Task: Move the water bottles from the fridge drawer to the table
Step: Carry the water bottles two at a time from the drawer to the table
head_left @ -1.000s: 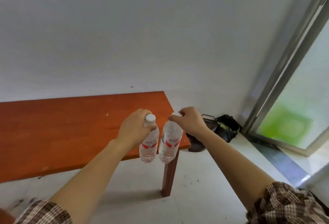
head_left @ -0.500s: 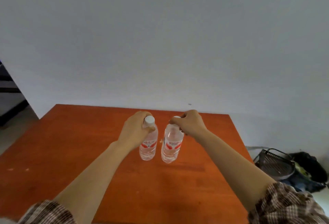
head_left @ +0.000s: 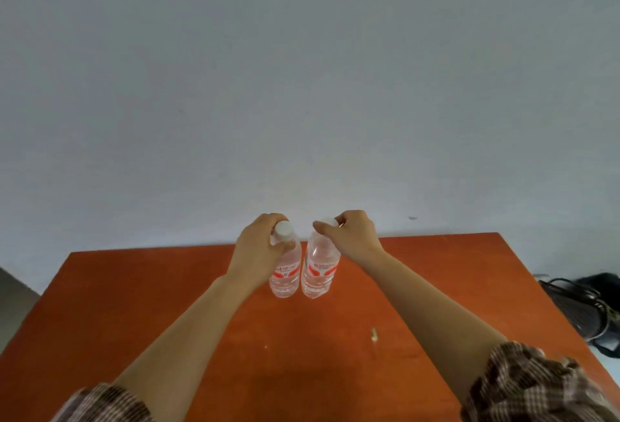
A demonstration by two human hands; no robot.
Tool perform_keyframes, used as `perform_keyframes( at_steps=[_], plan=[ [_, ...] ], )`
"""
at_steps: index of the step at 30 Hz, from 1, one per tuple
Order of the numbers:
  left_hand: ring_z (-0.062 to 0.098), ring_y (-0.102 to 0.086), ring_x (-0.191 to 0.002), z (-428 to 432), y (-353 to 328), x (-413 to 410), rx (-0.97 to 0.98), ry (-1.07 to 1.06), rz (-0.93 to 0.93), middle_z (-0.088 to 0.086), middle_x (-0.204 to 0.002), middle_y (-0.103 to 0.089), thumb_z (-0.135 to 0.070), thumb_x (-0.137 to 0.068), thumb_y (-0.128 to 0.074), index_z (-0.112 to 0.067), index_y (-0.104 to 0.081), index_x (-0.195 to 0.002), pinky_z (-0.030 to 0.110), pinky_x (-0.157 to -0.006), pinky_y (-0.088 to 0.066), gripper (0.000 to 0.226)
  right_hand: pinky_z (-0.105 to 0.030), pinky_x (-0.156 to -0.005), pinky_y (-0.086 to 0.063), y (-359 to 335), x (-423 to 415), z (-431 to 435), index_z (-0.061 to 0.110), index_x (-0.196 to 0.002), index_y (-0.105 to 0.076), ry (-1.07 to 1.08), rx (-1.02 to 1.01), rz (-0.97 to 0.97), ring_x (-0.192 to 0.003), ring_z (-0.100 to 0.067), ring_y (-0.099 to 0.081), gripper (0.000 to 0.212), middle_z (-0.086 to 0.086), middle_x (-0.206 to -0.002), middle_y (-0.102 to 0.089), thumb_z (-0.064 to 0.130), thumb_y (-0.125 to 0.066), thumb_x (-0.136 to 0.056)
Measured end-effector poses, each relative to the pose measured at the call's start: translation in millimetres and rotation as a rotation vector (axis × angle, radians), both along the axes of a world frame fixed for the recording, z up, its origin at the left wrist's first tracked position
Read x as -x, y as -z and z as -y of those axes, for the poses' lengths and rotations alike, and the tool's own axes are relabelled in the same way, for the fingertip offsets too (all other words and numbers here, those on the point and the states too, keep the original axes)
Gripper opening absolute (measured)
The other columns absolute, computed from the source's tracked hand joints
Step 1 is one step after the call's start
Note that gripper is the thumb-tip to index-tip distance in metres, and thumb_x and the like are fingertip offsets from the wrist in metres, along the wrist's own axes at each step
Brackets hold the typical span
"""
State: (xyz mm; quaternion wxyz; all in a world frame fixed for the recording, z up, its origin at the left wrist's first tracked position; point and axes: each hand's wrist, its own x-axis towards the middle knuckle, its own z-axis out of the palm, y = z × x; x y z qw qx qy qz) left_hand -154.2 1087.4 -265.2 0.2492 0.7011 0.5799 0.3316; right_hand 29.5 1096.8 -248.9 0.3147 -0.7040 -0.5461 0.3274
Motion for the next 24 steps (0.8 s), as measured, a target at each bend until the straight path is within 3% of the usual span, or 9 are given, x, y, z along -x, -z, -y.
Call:
perform_keyframes(
  at_steps=[4, 8, 16, 19, 21, 24],
  plan=[
    [0.015, -0.057, -0.089, -53.3, 16.1, 16.6, -0.002, 0.011, -0.013, -0.006, -0.101, -0.061, -0.014, -0.076, -0.075, -0.021, -0.059, -0.101, 0.027, -0.078, -0.043, 0.03, -0.028, -0.061, -0.043, 17.0, 20.9, -47.2, 0.011, -0.083, -0.06, 0.019, -0.011, 0.04, -0.074, -0.018, -0.059, 0.033, 0.001, -0.075, -0.061, 0.042, -0.071, -0.079],
    [0.018, -0.058, -0.092, -90.0, 28.1, 24.1, -0.009, 0.026, -0.017, 0.0, -0.105, -0.064, -0.01, -0.075, -0.075, -0.017, -0.061, -0.104, 0.025, -0.078, -0.04, 0.032, -0.028, -0.066, -0.041, 29.4, 33.8, -83.9, 0.01, -0.088, -0.061, 0.026, -0.029, 0.067, -0.081, -0.022, -0.061, 0.035, -0.003, -0.084, -0.065, 0.043, -0.07, -0.08],
    [0.018, -0.058, -0.096, -128.7, 35.1, 25.3, -0.038, 0.012, -0.017, 0.003, -0.112, -0.065, -0.013, -0.078, -0.074, -0.014, -0.062, -0.112, 0.022, -0.082, -0.04, 0.036, -0.027, -0.053, -0.039, 30.1, 48.7, -119.3, 0.007, -0.084, -0.062, -0.009, -0.044, 0.152, -0.068, -0.019, -0.058, 0.036, 0.001, -0.069, -0.06, 0.043, -0.065, -0.085],
    [0.021, -0.059, -0.103, -130.9, 37.1, 23.7, -0.035, -0.018, -0.005, 0.003, -0.117, -0.065, -0.013, -0.08, -0.072, -0.014, -0.061, -0.117, 0.027, -0.088, -0.044, 0.038, -0.029, -0.057, -0.044, 21.4, 45.1, -122.7, 0.003, -0.087, -0.063, -0.084, 0.009, 0.197, -0.071, -0.023, -0.06, 0.04, -0.006, -0.075, -0.064, 0.042, -0.064, -0.086],
    [0.022, -0.058, -0.108, -128.9, 38.4, 22.6, -0.031, -0.031, 0.017, 0.004, -0.121, -0.063, -0.014, -0.082, -0.071, -0.014, -0.059, -0.122, 0.03, -0.093, -0.044, 0.042, -0.026, -0.056, -0.039, 17.9, 40.2, -121.4, 0.007, -0.089, -0.062, -0.147, 0.06, 0.228, -0.072, -0.02, -0.057, 0.033, -0.003, -0.077, -0.061, 0.037, -0.071, -0.08],
    [0.02, -0.056, -0.112, -123.3, 41.8, 23.5, -0.022, -0.012, 0.027, 0.002, -0.126, -0.06, -0.018, -0.085, -0.068, -0.018, -0.054, -0.13, 0.027, -0.093, -0.04, 0.048, -0.027, -0.065, -0.039, 21.2, 35.8, -113.6, 0.008, -0.099, -0.061, -0.205, 0.097, 0.285, -0.081, -0.022, -0.055, 0.034, -0.003, -0.087, -0.059, 0.025, -0.076, -0.074]
  ],
)
